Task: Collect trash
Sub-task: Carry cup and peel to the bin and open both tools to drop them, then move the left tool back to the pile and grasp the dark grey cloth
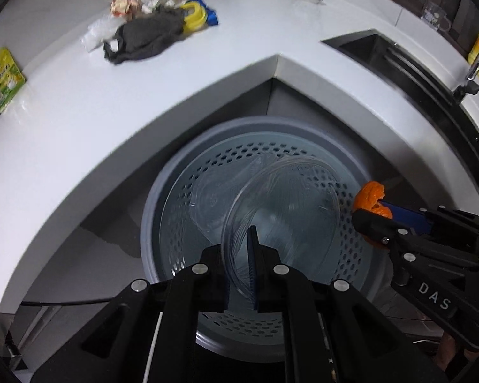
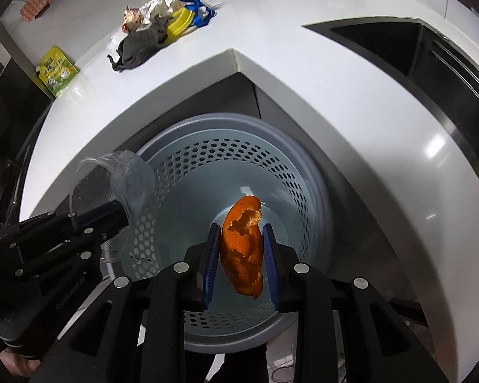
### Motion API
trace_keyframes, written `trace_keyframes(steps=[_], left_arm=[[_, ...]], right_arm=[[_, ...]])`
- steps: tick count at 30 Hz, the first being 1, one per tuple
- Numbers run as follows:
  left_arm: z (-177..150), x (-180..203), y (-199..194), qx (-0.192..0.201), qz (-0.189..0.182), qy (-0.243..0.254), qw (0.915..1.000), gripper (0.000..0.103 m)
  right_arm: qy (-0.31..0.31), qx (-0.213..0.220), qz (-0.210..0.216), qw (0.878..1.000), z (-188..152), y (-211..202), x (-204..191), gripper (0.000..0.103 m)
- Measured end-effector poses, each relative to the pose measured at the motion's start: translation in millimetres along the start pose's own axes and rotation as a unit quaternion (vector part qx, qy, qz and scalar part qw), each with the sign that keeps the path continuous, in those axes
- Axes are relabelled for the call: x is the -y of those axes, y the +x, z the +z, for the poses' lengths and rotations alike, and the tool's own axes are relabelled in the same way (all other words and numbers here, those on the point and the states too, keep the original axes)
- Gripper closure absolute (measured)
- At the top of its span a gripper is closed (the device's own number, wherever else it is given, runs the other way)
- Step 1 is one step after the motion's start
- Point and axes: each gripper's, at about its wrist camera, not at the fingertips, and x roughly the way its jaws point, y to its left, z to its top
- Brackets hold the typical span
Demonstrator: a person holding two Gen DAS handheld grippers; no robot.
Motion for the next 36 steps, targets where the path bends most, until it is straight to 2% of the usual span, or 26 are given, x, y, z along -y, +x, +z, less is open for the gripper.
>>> trace_keyframes(steps=[1, 2, 3, 4, 5, 7, 18, 22, 30, 36], left_arm=[[-1, -2, 0, -0.002, -0.002, -0.005, 1.0000, 0.090], [-1, -4, 1, -0.004, 0.000, -0.009, 1.0000, 0.077], [-1, -6, 2, -0.005, 0.006, -0.011, 0.9999, 0.066], [-1, -8, 1, -0.003, 0.014, -0.014, 0.9998, 0.038], [-2, -10, -2, 0.005, 0.020, -0.018, 0.9996, 0.023], [-3, -15, -9, 0.027, 0.021, -0.023, 0.9991, 0.023], [3, -22, -18, 0.029, 0.034, -0.028, 0.9986, 0.023], [8, -24, -30, 0.049, 0.054, -0.028, 0.9969, 0.019], [28, -37, -64, 0.098, 0.068, -0.035, 0.9922, 0.008], [50, -54, -92, 0.138, 0.073, -0.036, 0.9871, 0.008]], right_arm=[[0.000, -0.001, 0.002, 1.000, 0, 1, 1, 0.074], [0.001, -0.001, 0.001, 1.000, 0, 2, 1, 0.071], [0.002, 0.002, 0.001, 1.000, 0, 0, 3, 0.061], [0.003, 0.007, 0.000, 1.000, 0, -1, 4, 0.054], [0.003, 0.010, -0.001, 1.000, 0, -3, 4, 0.053], [0.003, 0.012, -0.005, 1.000, 1, -4, 6, 0.052], [0.008, 0.008, -0.007, 1.000, 1, -6, 6, 0.052], [0.007, 0.013, -0.008, 1.000, 3, -11, 4, 0.052], [0.003, 0.054, -0.013, 0.998, 26, -39, -7, 0.049], [-0.004, 0.090, -0.015, 0.996, 54, -58, -22, 0.047]])
